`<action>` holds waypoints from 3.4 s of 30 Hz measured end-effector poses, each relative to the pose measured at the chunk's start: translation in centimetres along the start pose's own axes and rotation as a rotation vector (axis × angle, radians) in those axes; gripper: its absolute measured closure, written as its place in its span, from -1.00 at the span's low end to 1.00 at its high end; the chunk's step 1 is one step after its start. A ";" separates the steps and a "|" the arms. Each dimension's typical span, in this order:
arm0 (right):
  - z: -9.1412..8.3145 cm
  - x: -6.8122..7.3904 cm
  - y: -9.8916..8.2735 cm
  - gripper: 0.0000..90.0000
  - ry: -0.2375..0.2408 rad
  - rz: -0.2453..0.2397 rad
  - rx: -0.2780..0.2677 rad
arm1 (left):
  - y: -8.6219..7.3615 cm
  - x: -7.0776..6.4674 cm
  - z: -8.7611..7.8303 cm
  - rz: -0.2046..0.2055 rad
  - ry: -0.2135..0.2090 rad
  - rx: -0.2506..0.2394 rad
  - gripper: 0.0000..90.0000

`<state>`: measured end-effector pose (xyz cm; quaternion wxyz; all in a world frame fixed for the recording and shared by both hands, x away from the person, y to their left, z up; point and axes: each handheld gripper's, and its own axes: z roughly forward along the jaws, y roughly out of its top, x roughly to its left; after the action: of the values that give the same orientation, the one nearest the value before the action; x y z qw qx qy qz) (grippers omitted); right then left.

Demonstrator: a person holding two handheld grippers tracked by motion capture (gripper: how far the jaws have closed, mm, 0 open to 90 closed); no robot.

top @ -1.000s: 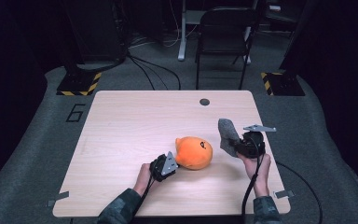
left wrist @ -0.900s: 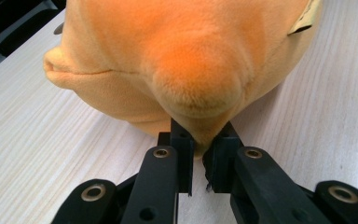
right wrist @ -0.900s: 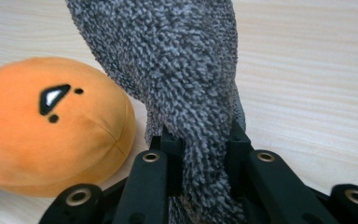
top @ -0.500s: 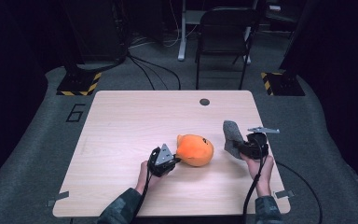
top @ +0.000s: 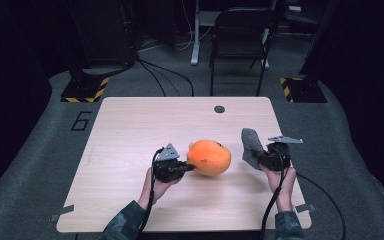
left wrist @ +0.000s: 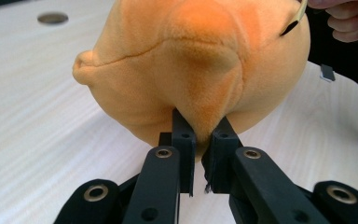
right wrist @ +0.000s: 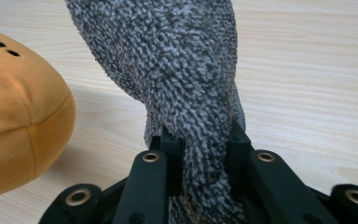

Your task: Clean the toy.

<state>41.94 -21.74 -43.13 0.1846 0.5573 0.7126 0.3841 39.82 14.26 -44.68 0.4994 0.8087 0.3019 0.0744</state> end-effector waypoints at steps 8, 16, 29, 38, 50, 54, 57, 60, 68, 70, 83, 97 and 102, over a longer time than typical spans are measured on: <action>0.0 0.8 0.0 0.68 -0.018 -0.037 0.009 | -0.4 0.7 0.2 -0.105 -0.040 0.042 0.86; 0.2 1.8 0.3 0.68 0.000 -0.051 0.029 | -2.7 1.7 2.7 -0.192 -0.071 0.105 0.84; -0.8 11.4 2.8 0.67 0.277 -0.164 0.025 | -2.6 1.0 2.6 -0.127 -0.038 0.093 0.83; 0.9 13.4 2.6 0.66 0.370 -0.151 -0.008 | -2.6 0.5 2.8 -0.076 -0.035 0.076 0.82; 2.4 14.1 1.4 0.64 0.257 -0.270 0.025 | -2.8 0.6 2.9 -0.080 -0.049 0.077 0.81; 2.2 13.4 1.4 0.62 0.244 -0.251 0.023 | -2.8 0.6 2.9 -0.086 -0.054 0.075 0.82; 2.1 12.8 1.4 0.62 0.233 -0.252 0.021 | -2.8 0.6 2.9 -0.087 -0.057 0.078 0.81; 2.1 12.4 1.4 0.61 0.209 -0.254 0.022 | -2.8 0.6 2.9 -0.085 -0.058 0.079 0.81; 2.2 10.6 1.3 0.60 0.173 -0.215 0.029 | -2.8 0.7 2.8 -0.083 -0.054 0.079 0.81; 2.2 10.0 1.2 0.60 0.148 -0.209 0.034 | -2.8 0.7 2.8 -0.086 -0.054 0.077 0.81; 3.6 5.8 0.1 0.60 0.097 -0.103 0.096 | -2.8 0.7 2.9 -0.082 -0.059 0.078 0.81; 7.2 2.4 -2.5 0.62 0.043 -0.001 0.258 | -2.9 1.0 2.9 -0.085 -0.062 0.076 0.80; 4.9 2.8 -1.0 0.65 0.018 -0.024 0.164 | -2.9 1.0 2.9 -0.081 -0.066 0.074 0.80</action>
<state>43.77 -17.50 -46.50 0.1366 0.5585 0.7500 0.3269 40.65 13.61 -48.76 0.4815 0.8156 0.3205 0.0163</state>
